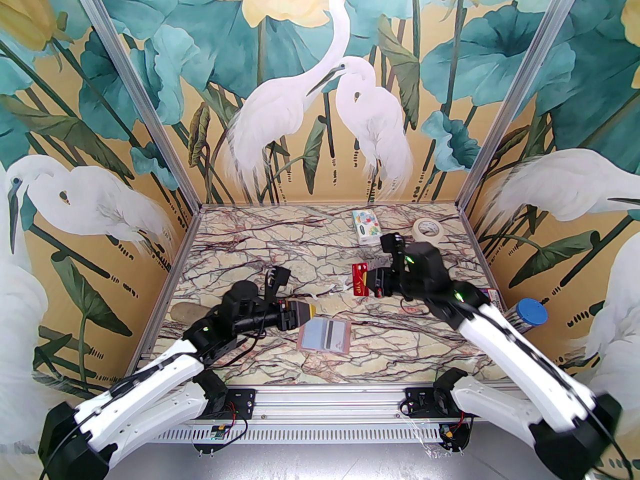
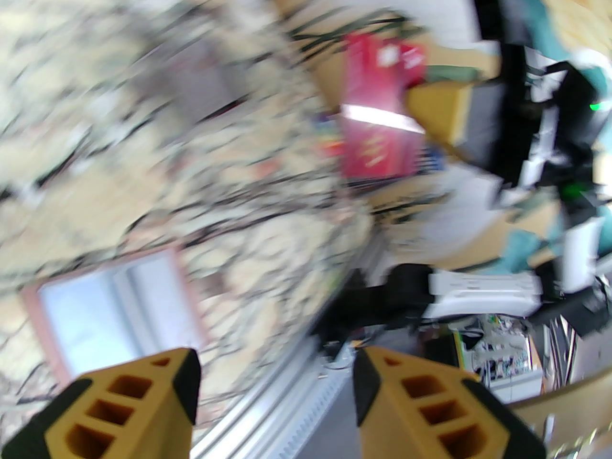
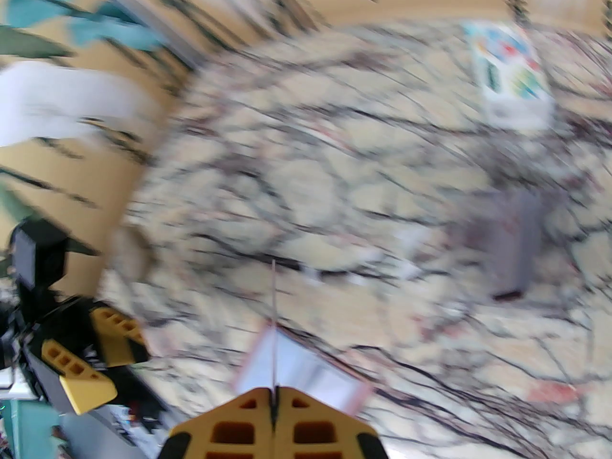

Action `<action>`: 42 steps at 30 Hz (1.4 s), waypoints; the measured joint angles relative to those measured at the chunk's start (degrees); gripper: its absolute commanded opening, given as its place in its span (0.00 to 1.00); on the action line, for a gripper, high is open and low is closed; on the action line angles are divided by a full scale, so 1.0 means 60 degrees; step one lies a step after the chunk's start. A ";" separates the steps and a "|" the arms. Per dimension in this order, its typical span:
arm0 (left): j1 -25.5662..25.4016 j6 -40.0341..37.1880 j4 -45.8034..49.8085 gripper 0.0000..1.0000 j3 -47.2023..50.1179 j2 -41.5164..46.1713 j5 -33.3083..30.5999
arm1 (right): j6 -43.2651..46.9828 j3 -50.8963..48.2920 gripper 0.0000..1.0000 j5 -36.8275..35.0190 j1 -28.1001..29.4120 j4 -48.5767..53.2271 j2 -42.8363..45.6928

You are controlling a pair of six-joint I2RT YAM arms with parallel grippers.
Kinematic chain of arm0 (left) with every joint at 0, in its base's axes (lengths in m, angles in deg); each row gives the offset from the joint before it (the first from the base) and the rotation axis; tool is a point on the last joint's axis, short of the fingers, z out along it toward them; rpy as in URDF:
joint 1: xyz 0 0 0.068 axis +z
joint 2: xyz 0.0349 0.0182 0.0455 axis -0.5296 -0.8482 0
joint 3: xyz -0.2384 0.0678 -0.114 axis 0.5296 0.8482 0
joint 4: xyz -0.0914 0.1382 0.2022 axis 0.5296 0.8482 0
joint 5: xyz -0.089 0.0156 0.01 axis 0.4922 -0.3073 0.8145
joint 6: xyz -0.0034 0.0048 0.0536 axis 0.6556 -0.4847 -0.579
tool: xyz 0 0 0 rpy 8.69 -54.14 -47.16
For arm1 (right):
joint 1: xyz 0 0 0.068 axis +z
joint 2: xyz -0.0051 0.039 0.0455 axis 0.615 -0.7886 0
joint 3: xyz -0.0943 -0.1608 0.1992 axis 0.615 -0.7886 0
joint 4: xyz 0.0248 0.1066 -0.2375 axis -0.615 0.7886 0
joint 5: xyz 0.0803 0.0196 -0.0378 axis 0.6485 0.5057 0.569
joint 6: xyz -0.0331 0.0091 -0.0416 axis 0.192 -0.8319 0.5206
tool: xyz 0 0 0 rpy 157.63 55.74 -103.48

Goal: Put the credit cards into the card holder

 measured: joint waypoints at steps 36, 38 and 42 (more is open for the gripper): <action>0.0000 -0.0204 -0.1625 0.09 -0.1829 -0.0339 0.2954 | -0.2575 -0.0452 0.00 0.3468 0.1756 -0.4637 0.0200; 0.0000 -0.0127 -0.1636 0.00 -0.1829 -0.0324 0.2965 | -0.2568 -0.0441 0.00 0.3468 0.1803 -0.4648 0.0200; 0.0000 0.0015 -0.1628 0.00 -0.1829 -0.0277 0.2980 | -0.2375 -0.0361 0.13 0.3508 0.1814 -0.4499 0.0204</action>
